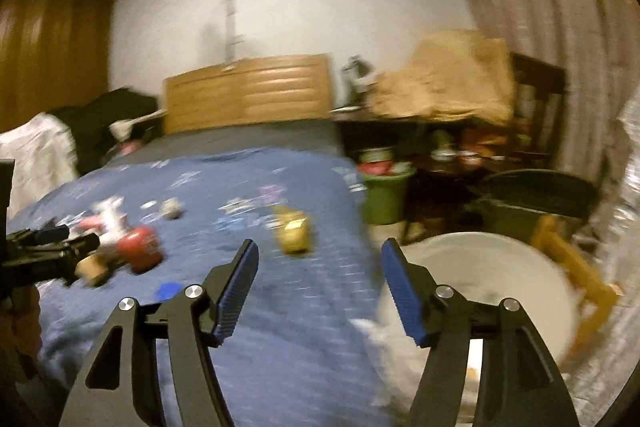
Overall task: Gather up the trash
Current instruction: 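Return both tools to the bed and grasp the plaid cloth roll with left tool, then grasp the white-red medicine box with the right tool and lift it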
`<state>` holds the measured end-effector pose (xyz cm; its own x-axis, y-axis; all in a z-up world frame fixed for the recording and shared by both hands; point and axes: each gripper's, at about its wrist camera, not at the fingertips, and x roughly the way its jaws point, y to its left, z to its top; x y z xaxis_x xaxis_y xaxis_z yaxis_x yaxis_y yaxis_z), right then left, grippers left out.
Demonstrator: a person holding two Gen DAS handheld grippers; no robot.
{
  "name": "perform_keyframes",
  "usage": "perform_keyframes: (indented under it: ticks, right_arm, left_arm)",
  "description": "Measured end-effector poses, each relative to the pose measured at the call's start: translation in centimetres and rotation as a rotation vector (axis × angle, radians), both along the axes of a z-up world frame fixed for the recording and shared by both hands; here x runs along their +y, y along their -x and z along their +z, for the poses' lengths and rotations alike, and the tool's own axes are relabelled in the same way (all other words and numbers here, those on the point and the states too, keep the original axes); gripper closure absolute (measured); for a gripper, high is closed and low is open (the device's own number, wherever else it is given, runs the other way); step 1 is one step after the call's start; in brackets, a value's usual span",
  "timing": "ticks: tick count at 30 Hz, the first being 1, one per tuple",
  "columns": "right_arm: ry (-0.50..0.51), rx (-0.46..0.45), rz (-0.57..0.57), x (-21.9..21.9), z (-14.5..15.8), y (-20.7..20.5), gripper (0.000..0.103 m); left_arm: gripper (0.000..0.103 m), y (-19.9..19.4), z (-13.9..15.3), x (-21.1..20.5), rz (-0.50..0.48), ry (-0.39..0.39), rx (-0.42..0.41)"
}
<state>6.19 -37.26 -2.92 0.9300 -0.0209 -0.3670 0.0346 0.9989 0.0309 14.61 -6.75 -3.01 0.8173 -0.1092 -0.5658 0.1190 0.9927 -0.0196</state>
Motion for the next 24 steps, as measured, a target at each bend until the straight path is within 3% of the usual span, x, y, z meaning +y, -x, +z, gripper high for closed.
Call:
perform_keyframes:
  ticks: [6, 8, 15, 17, 19, 24]
  right_arm:
    - [-0.017, 0.057, 0.173, 9.6, -1.2, -2.9, 0.03]
    - [-0.027, 0.077, 0.205, 11.4, -1.6, -3.4, 0.028]
    - [-0.021, 0.172, 0.268, 15.9, -3.9, -4.3, 0.027]
    - [-0.019, 0.184, 0.27, 16.6, -3.9, -4.6, 0.027]
    - [-0.019, 0.185, 0.273, 16.6, -3.6, -4.6, 0.027]
    - [0.007, 0.177, 0.309, 17.7, -2.7, -4.4, 0.027]
  left_arm:
    - [0.018, -0.6, -2.6, 12.1, 0.217, 0.095, 0.08]
    - [0.018, -1.3, -3.1, 13.8, 0.213, 0.118, 0.079]
    - [0.018, -4.6, -5.1, 13.5, 0.117, 0.01, 0.062]
    - [0.039, -5.7, -5.7, 13.0, 0.088, -0.002, 0.081]
    - [0.069, -6.3, -6.3, 12.9, 0.078, -0.004, 0.107]
    - [0.074, -3.6, -5.3, 14.9, 0.074, 0.097, 0.07]
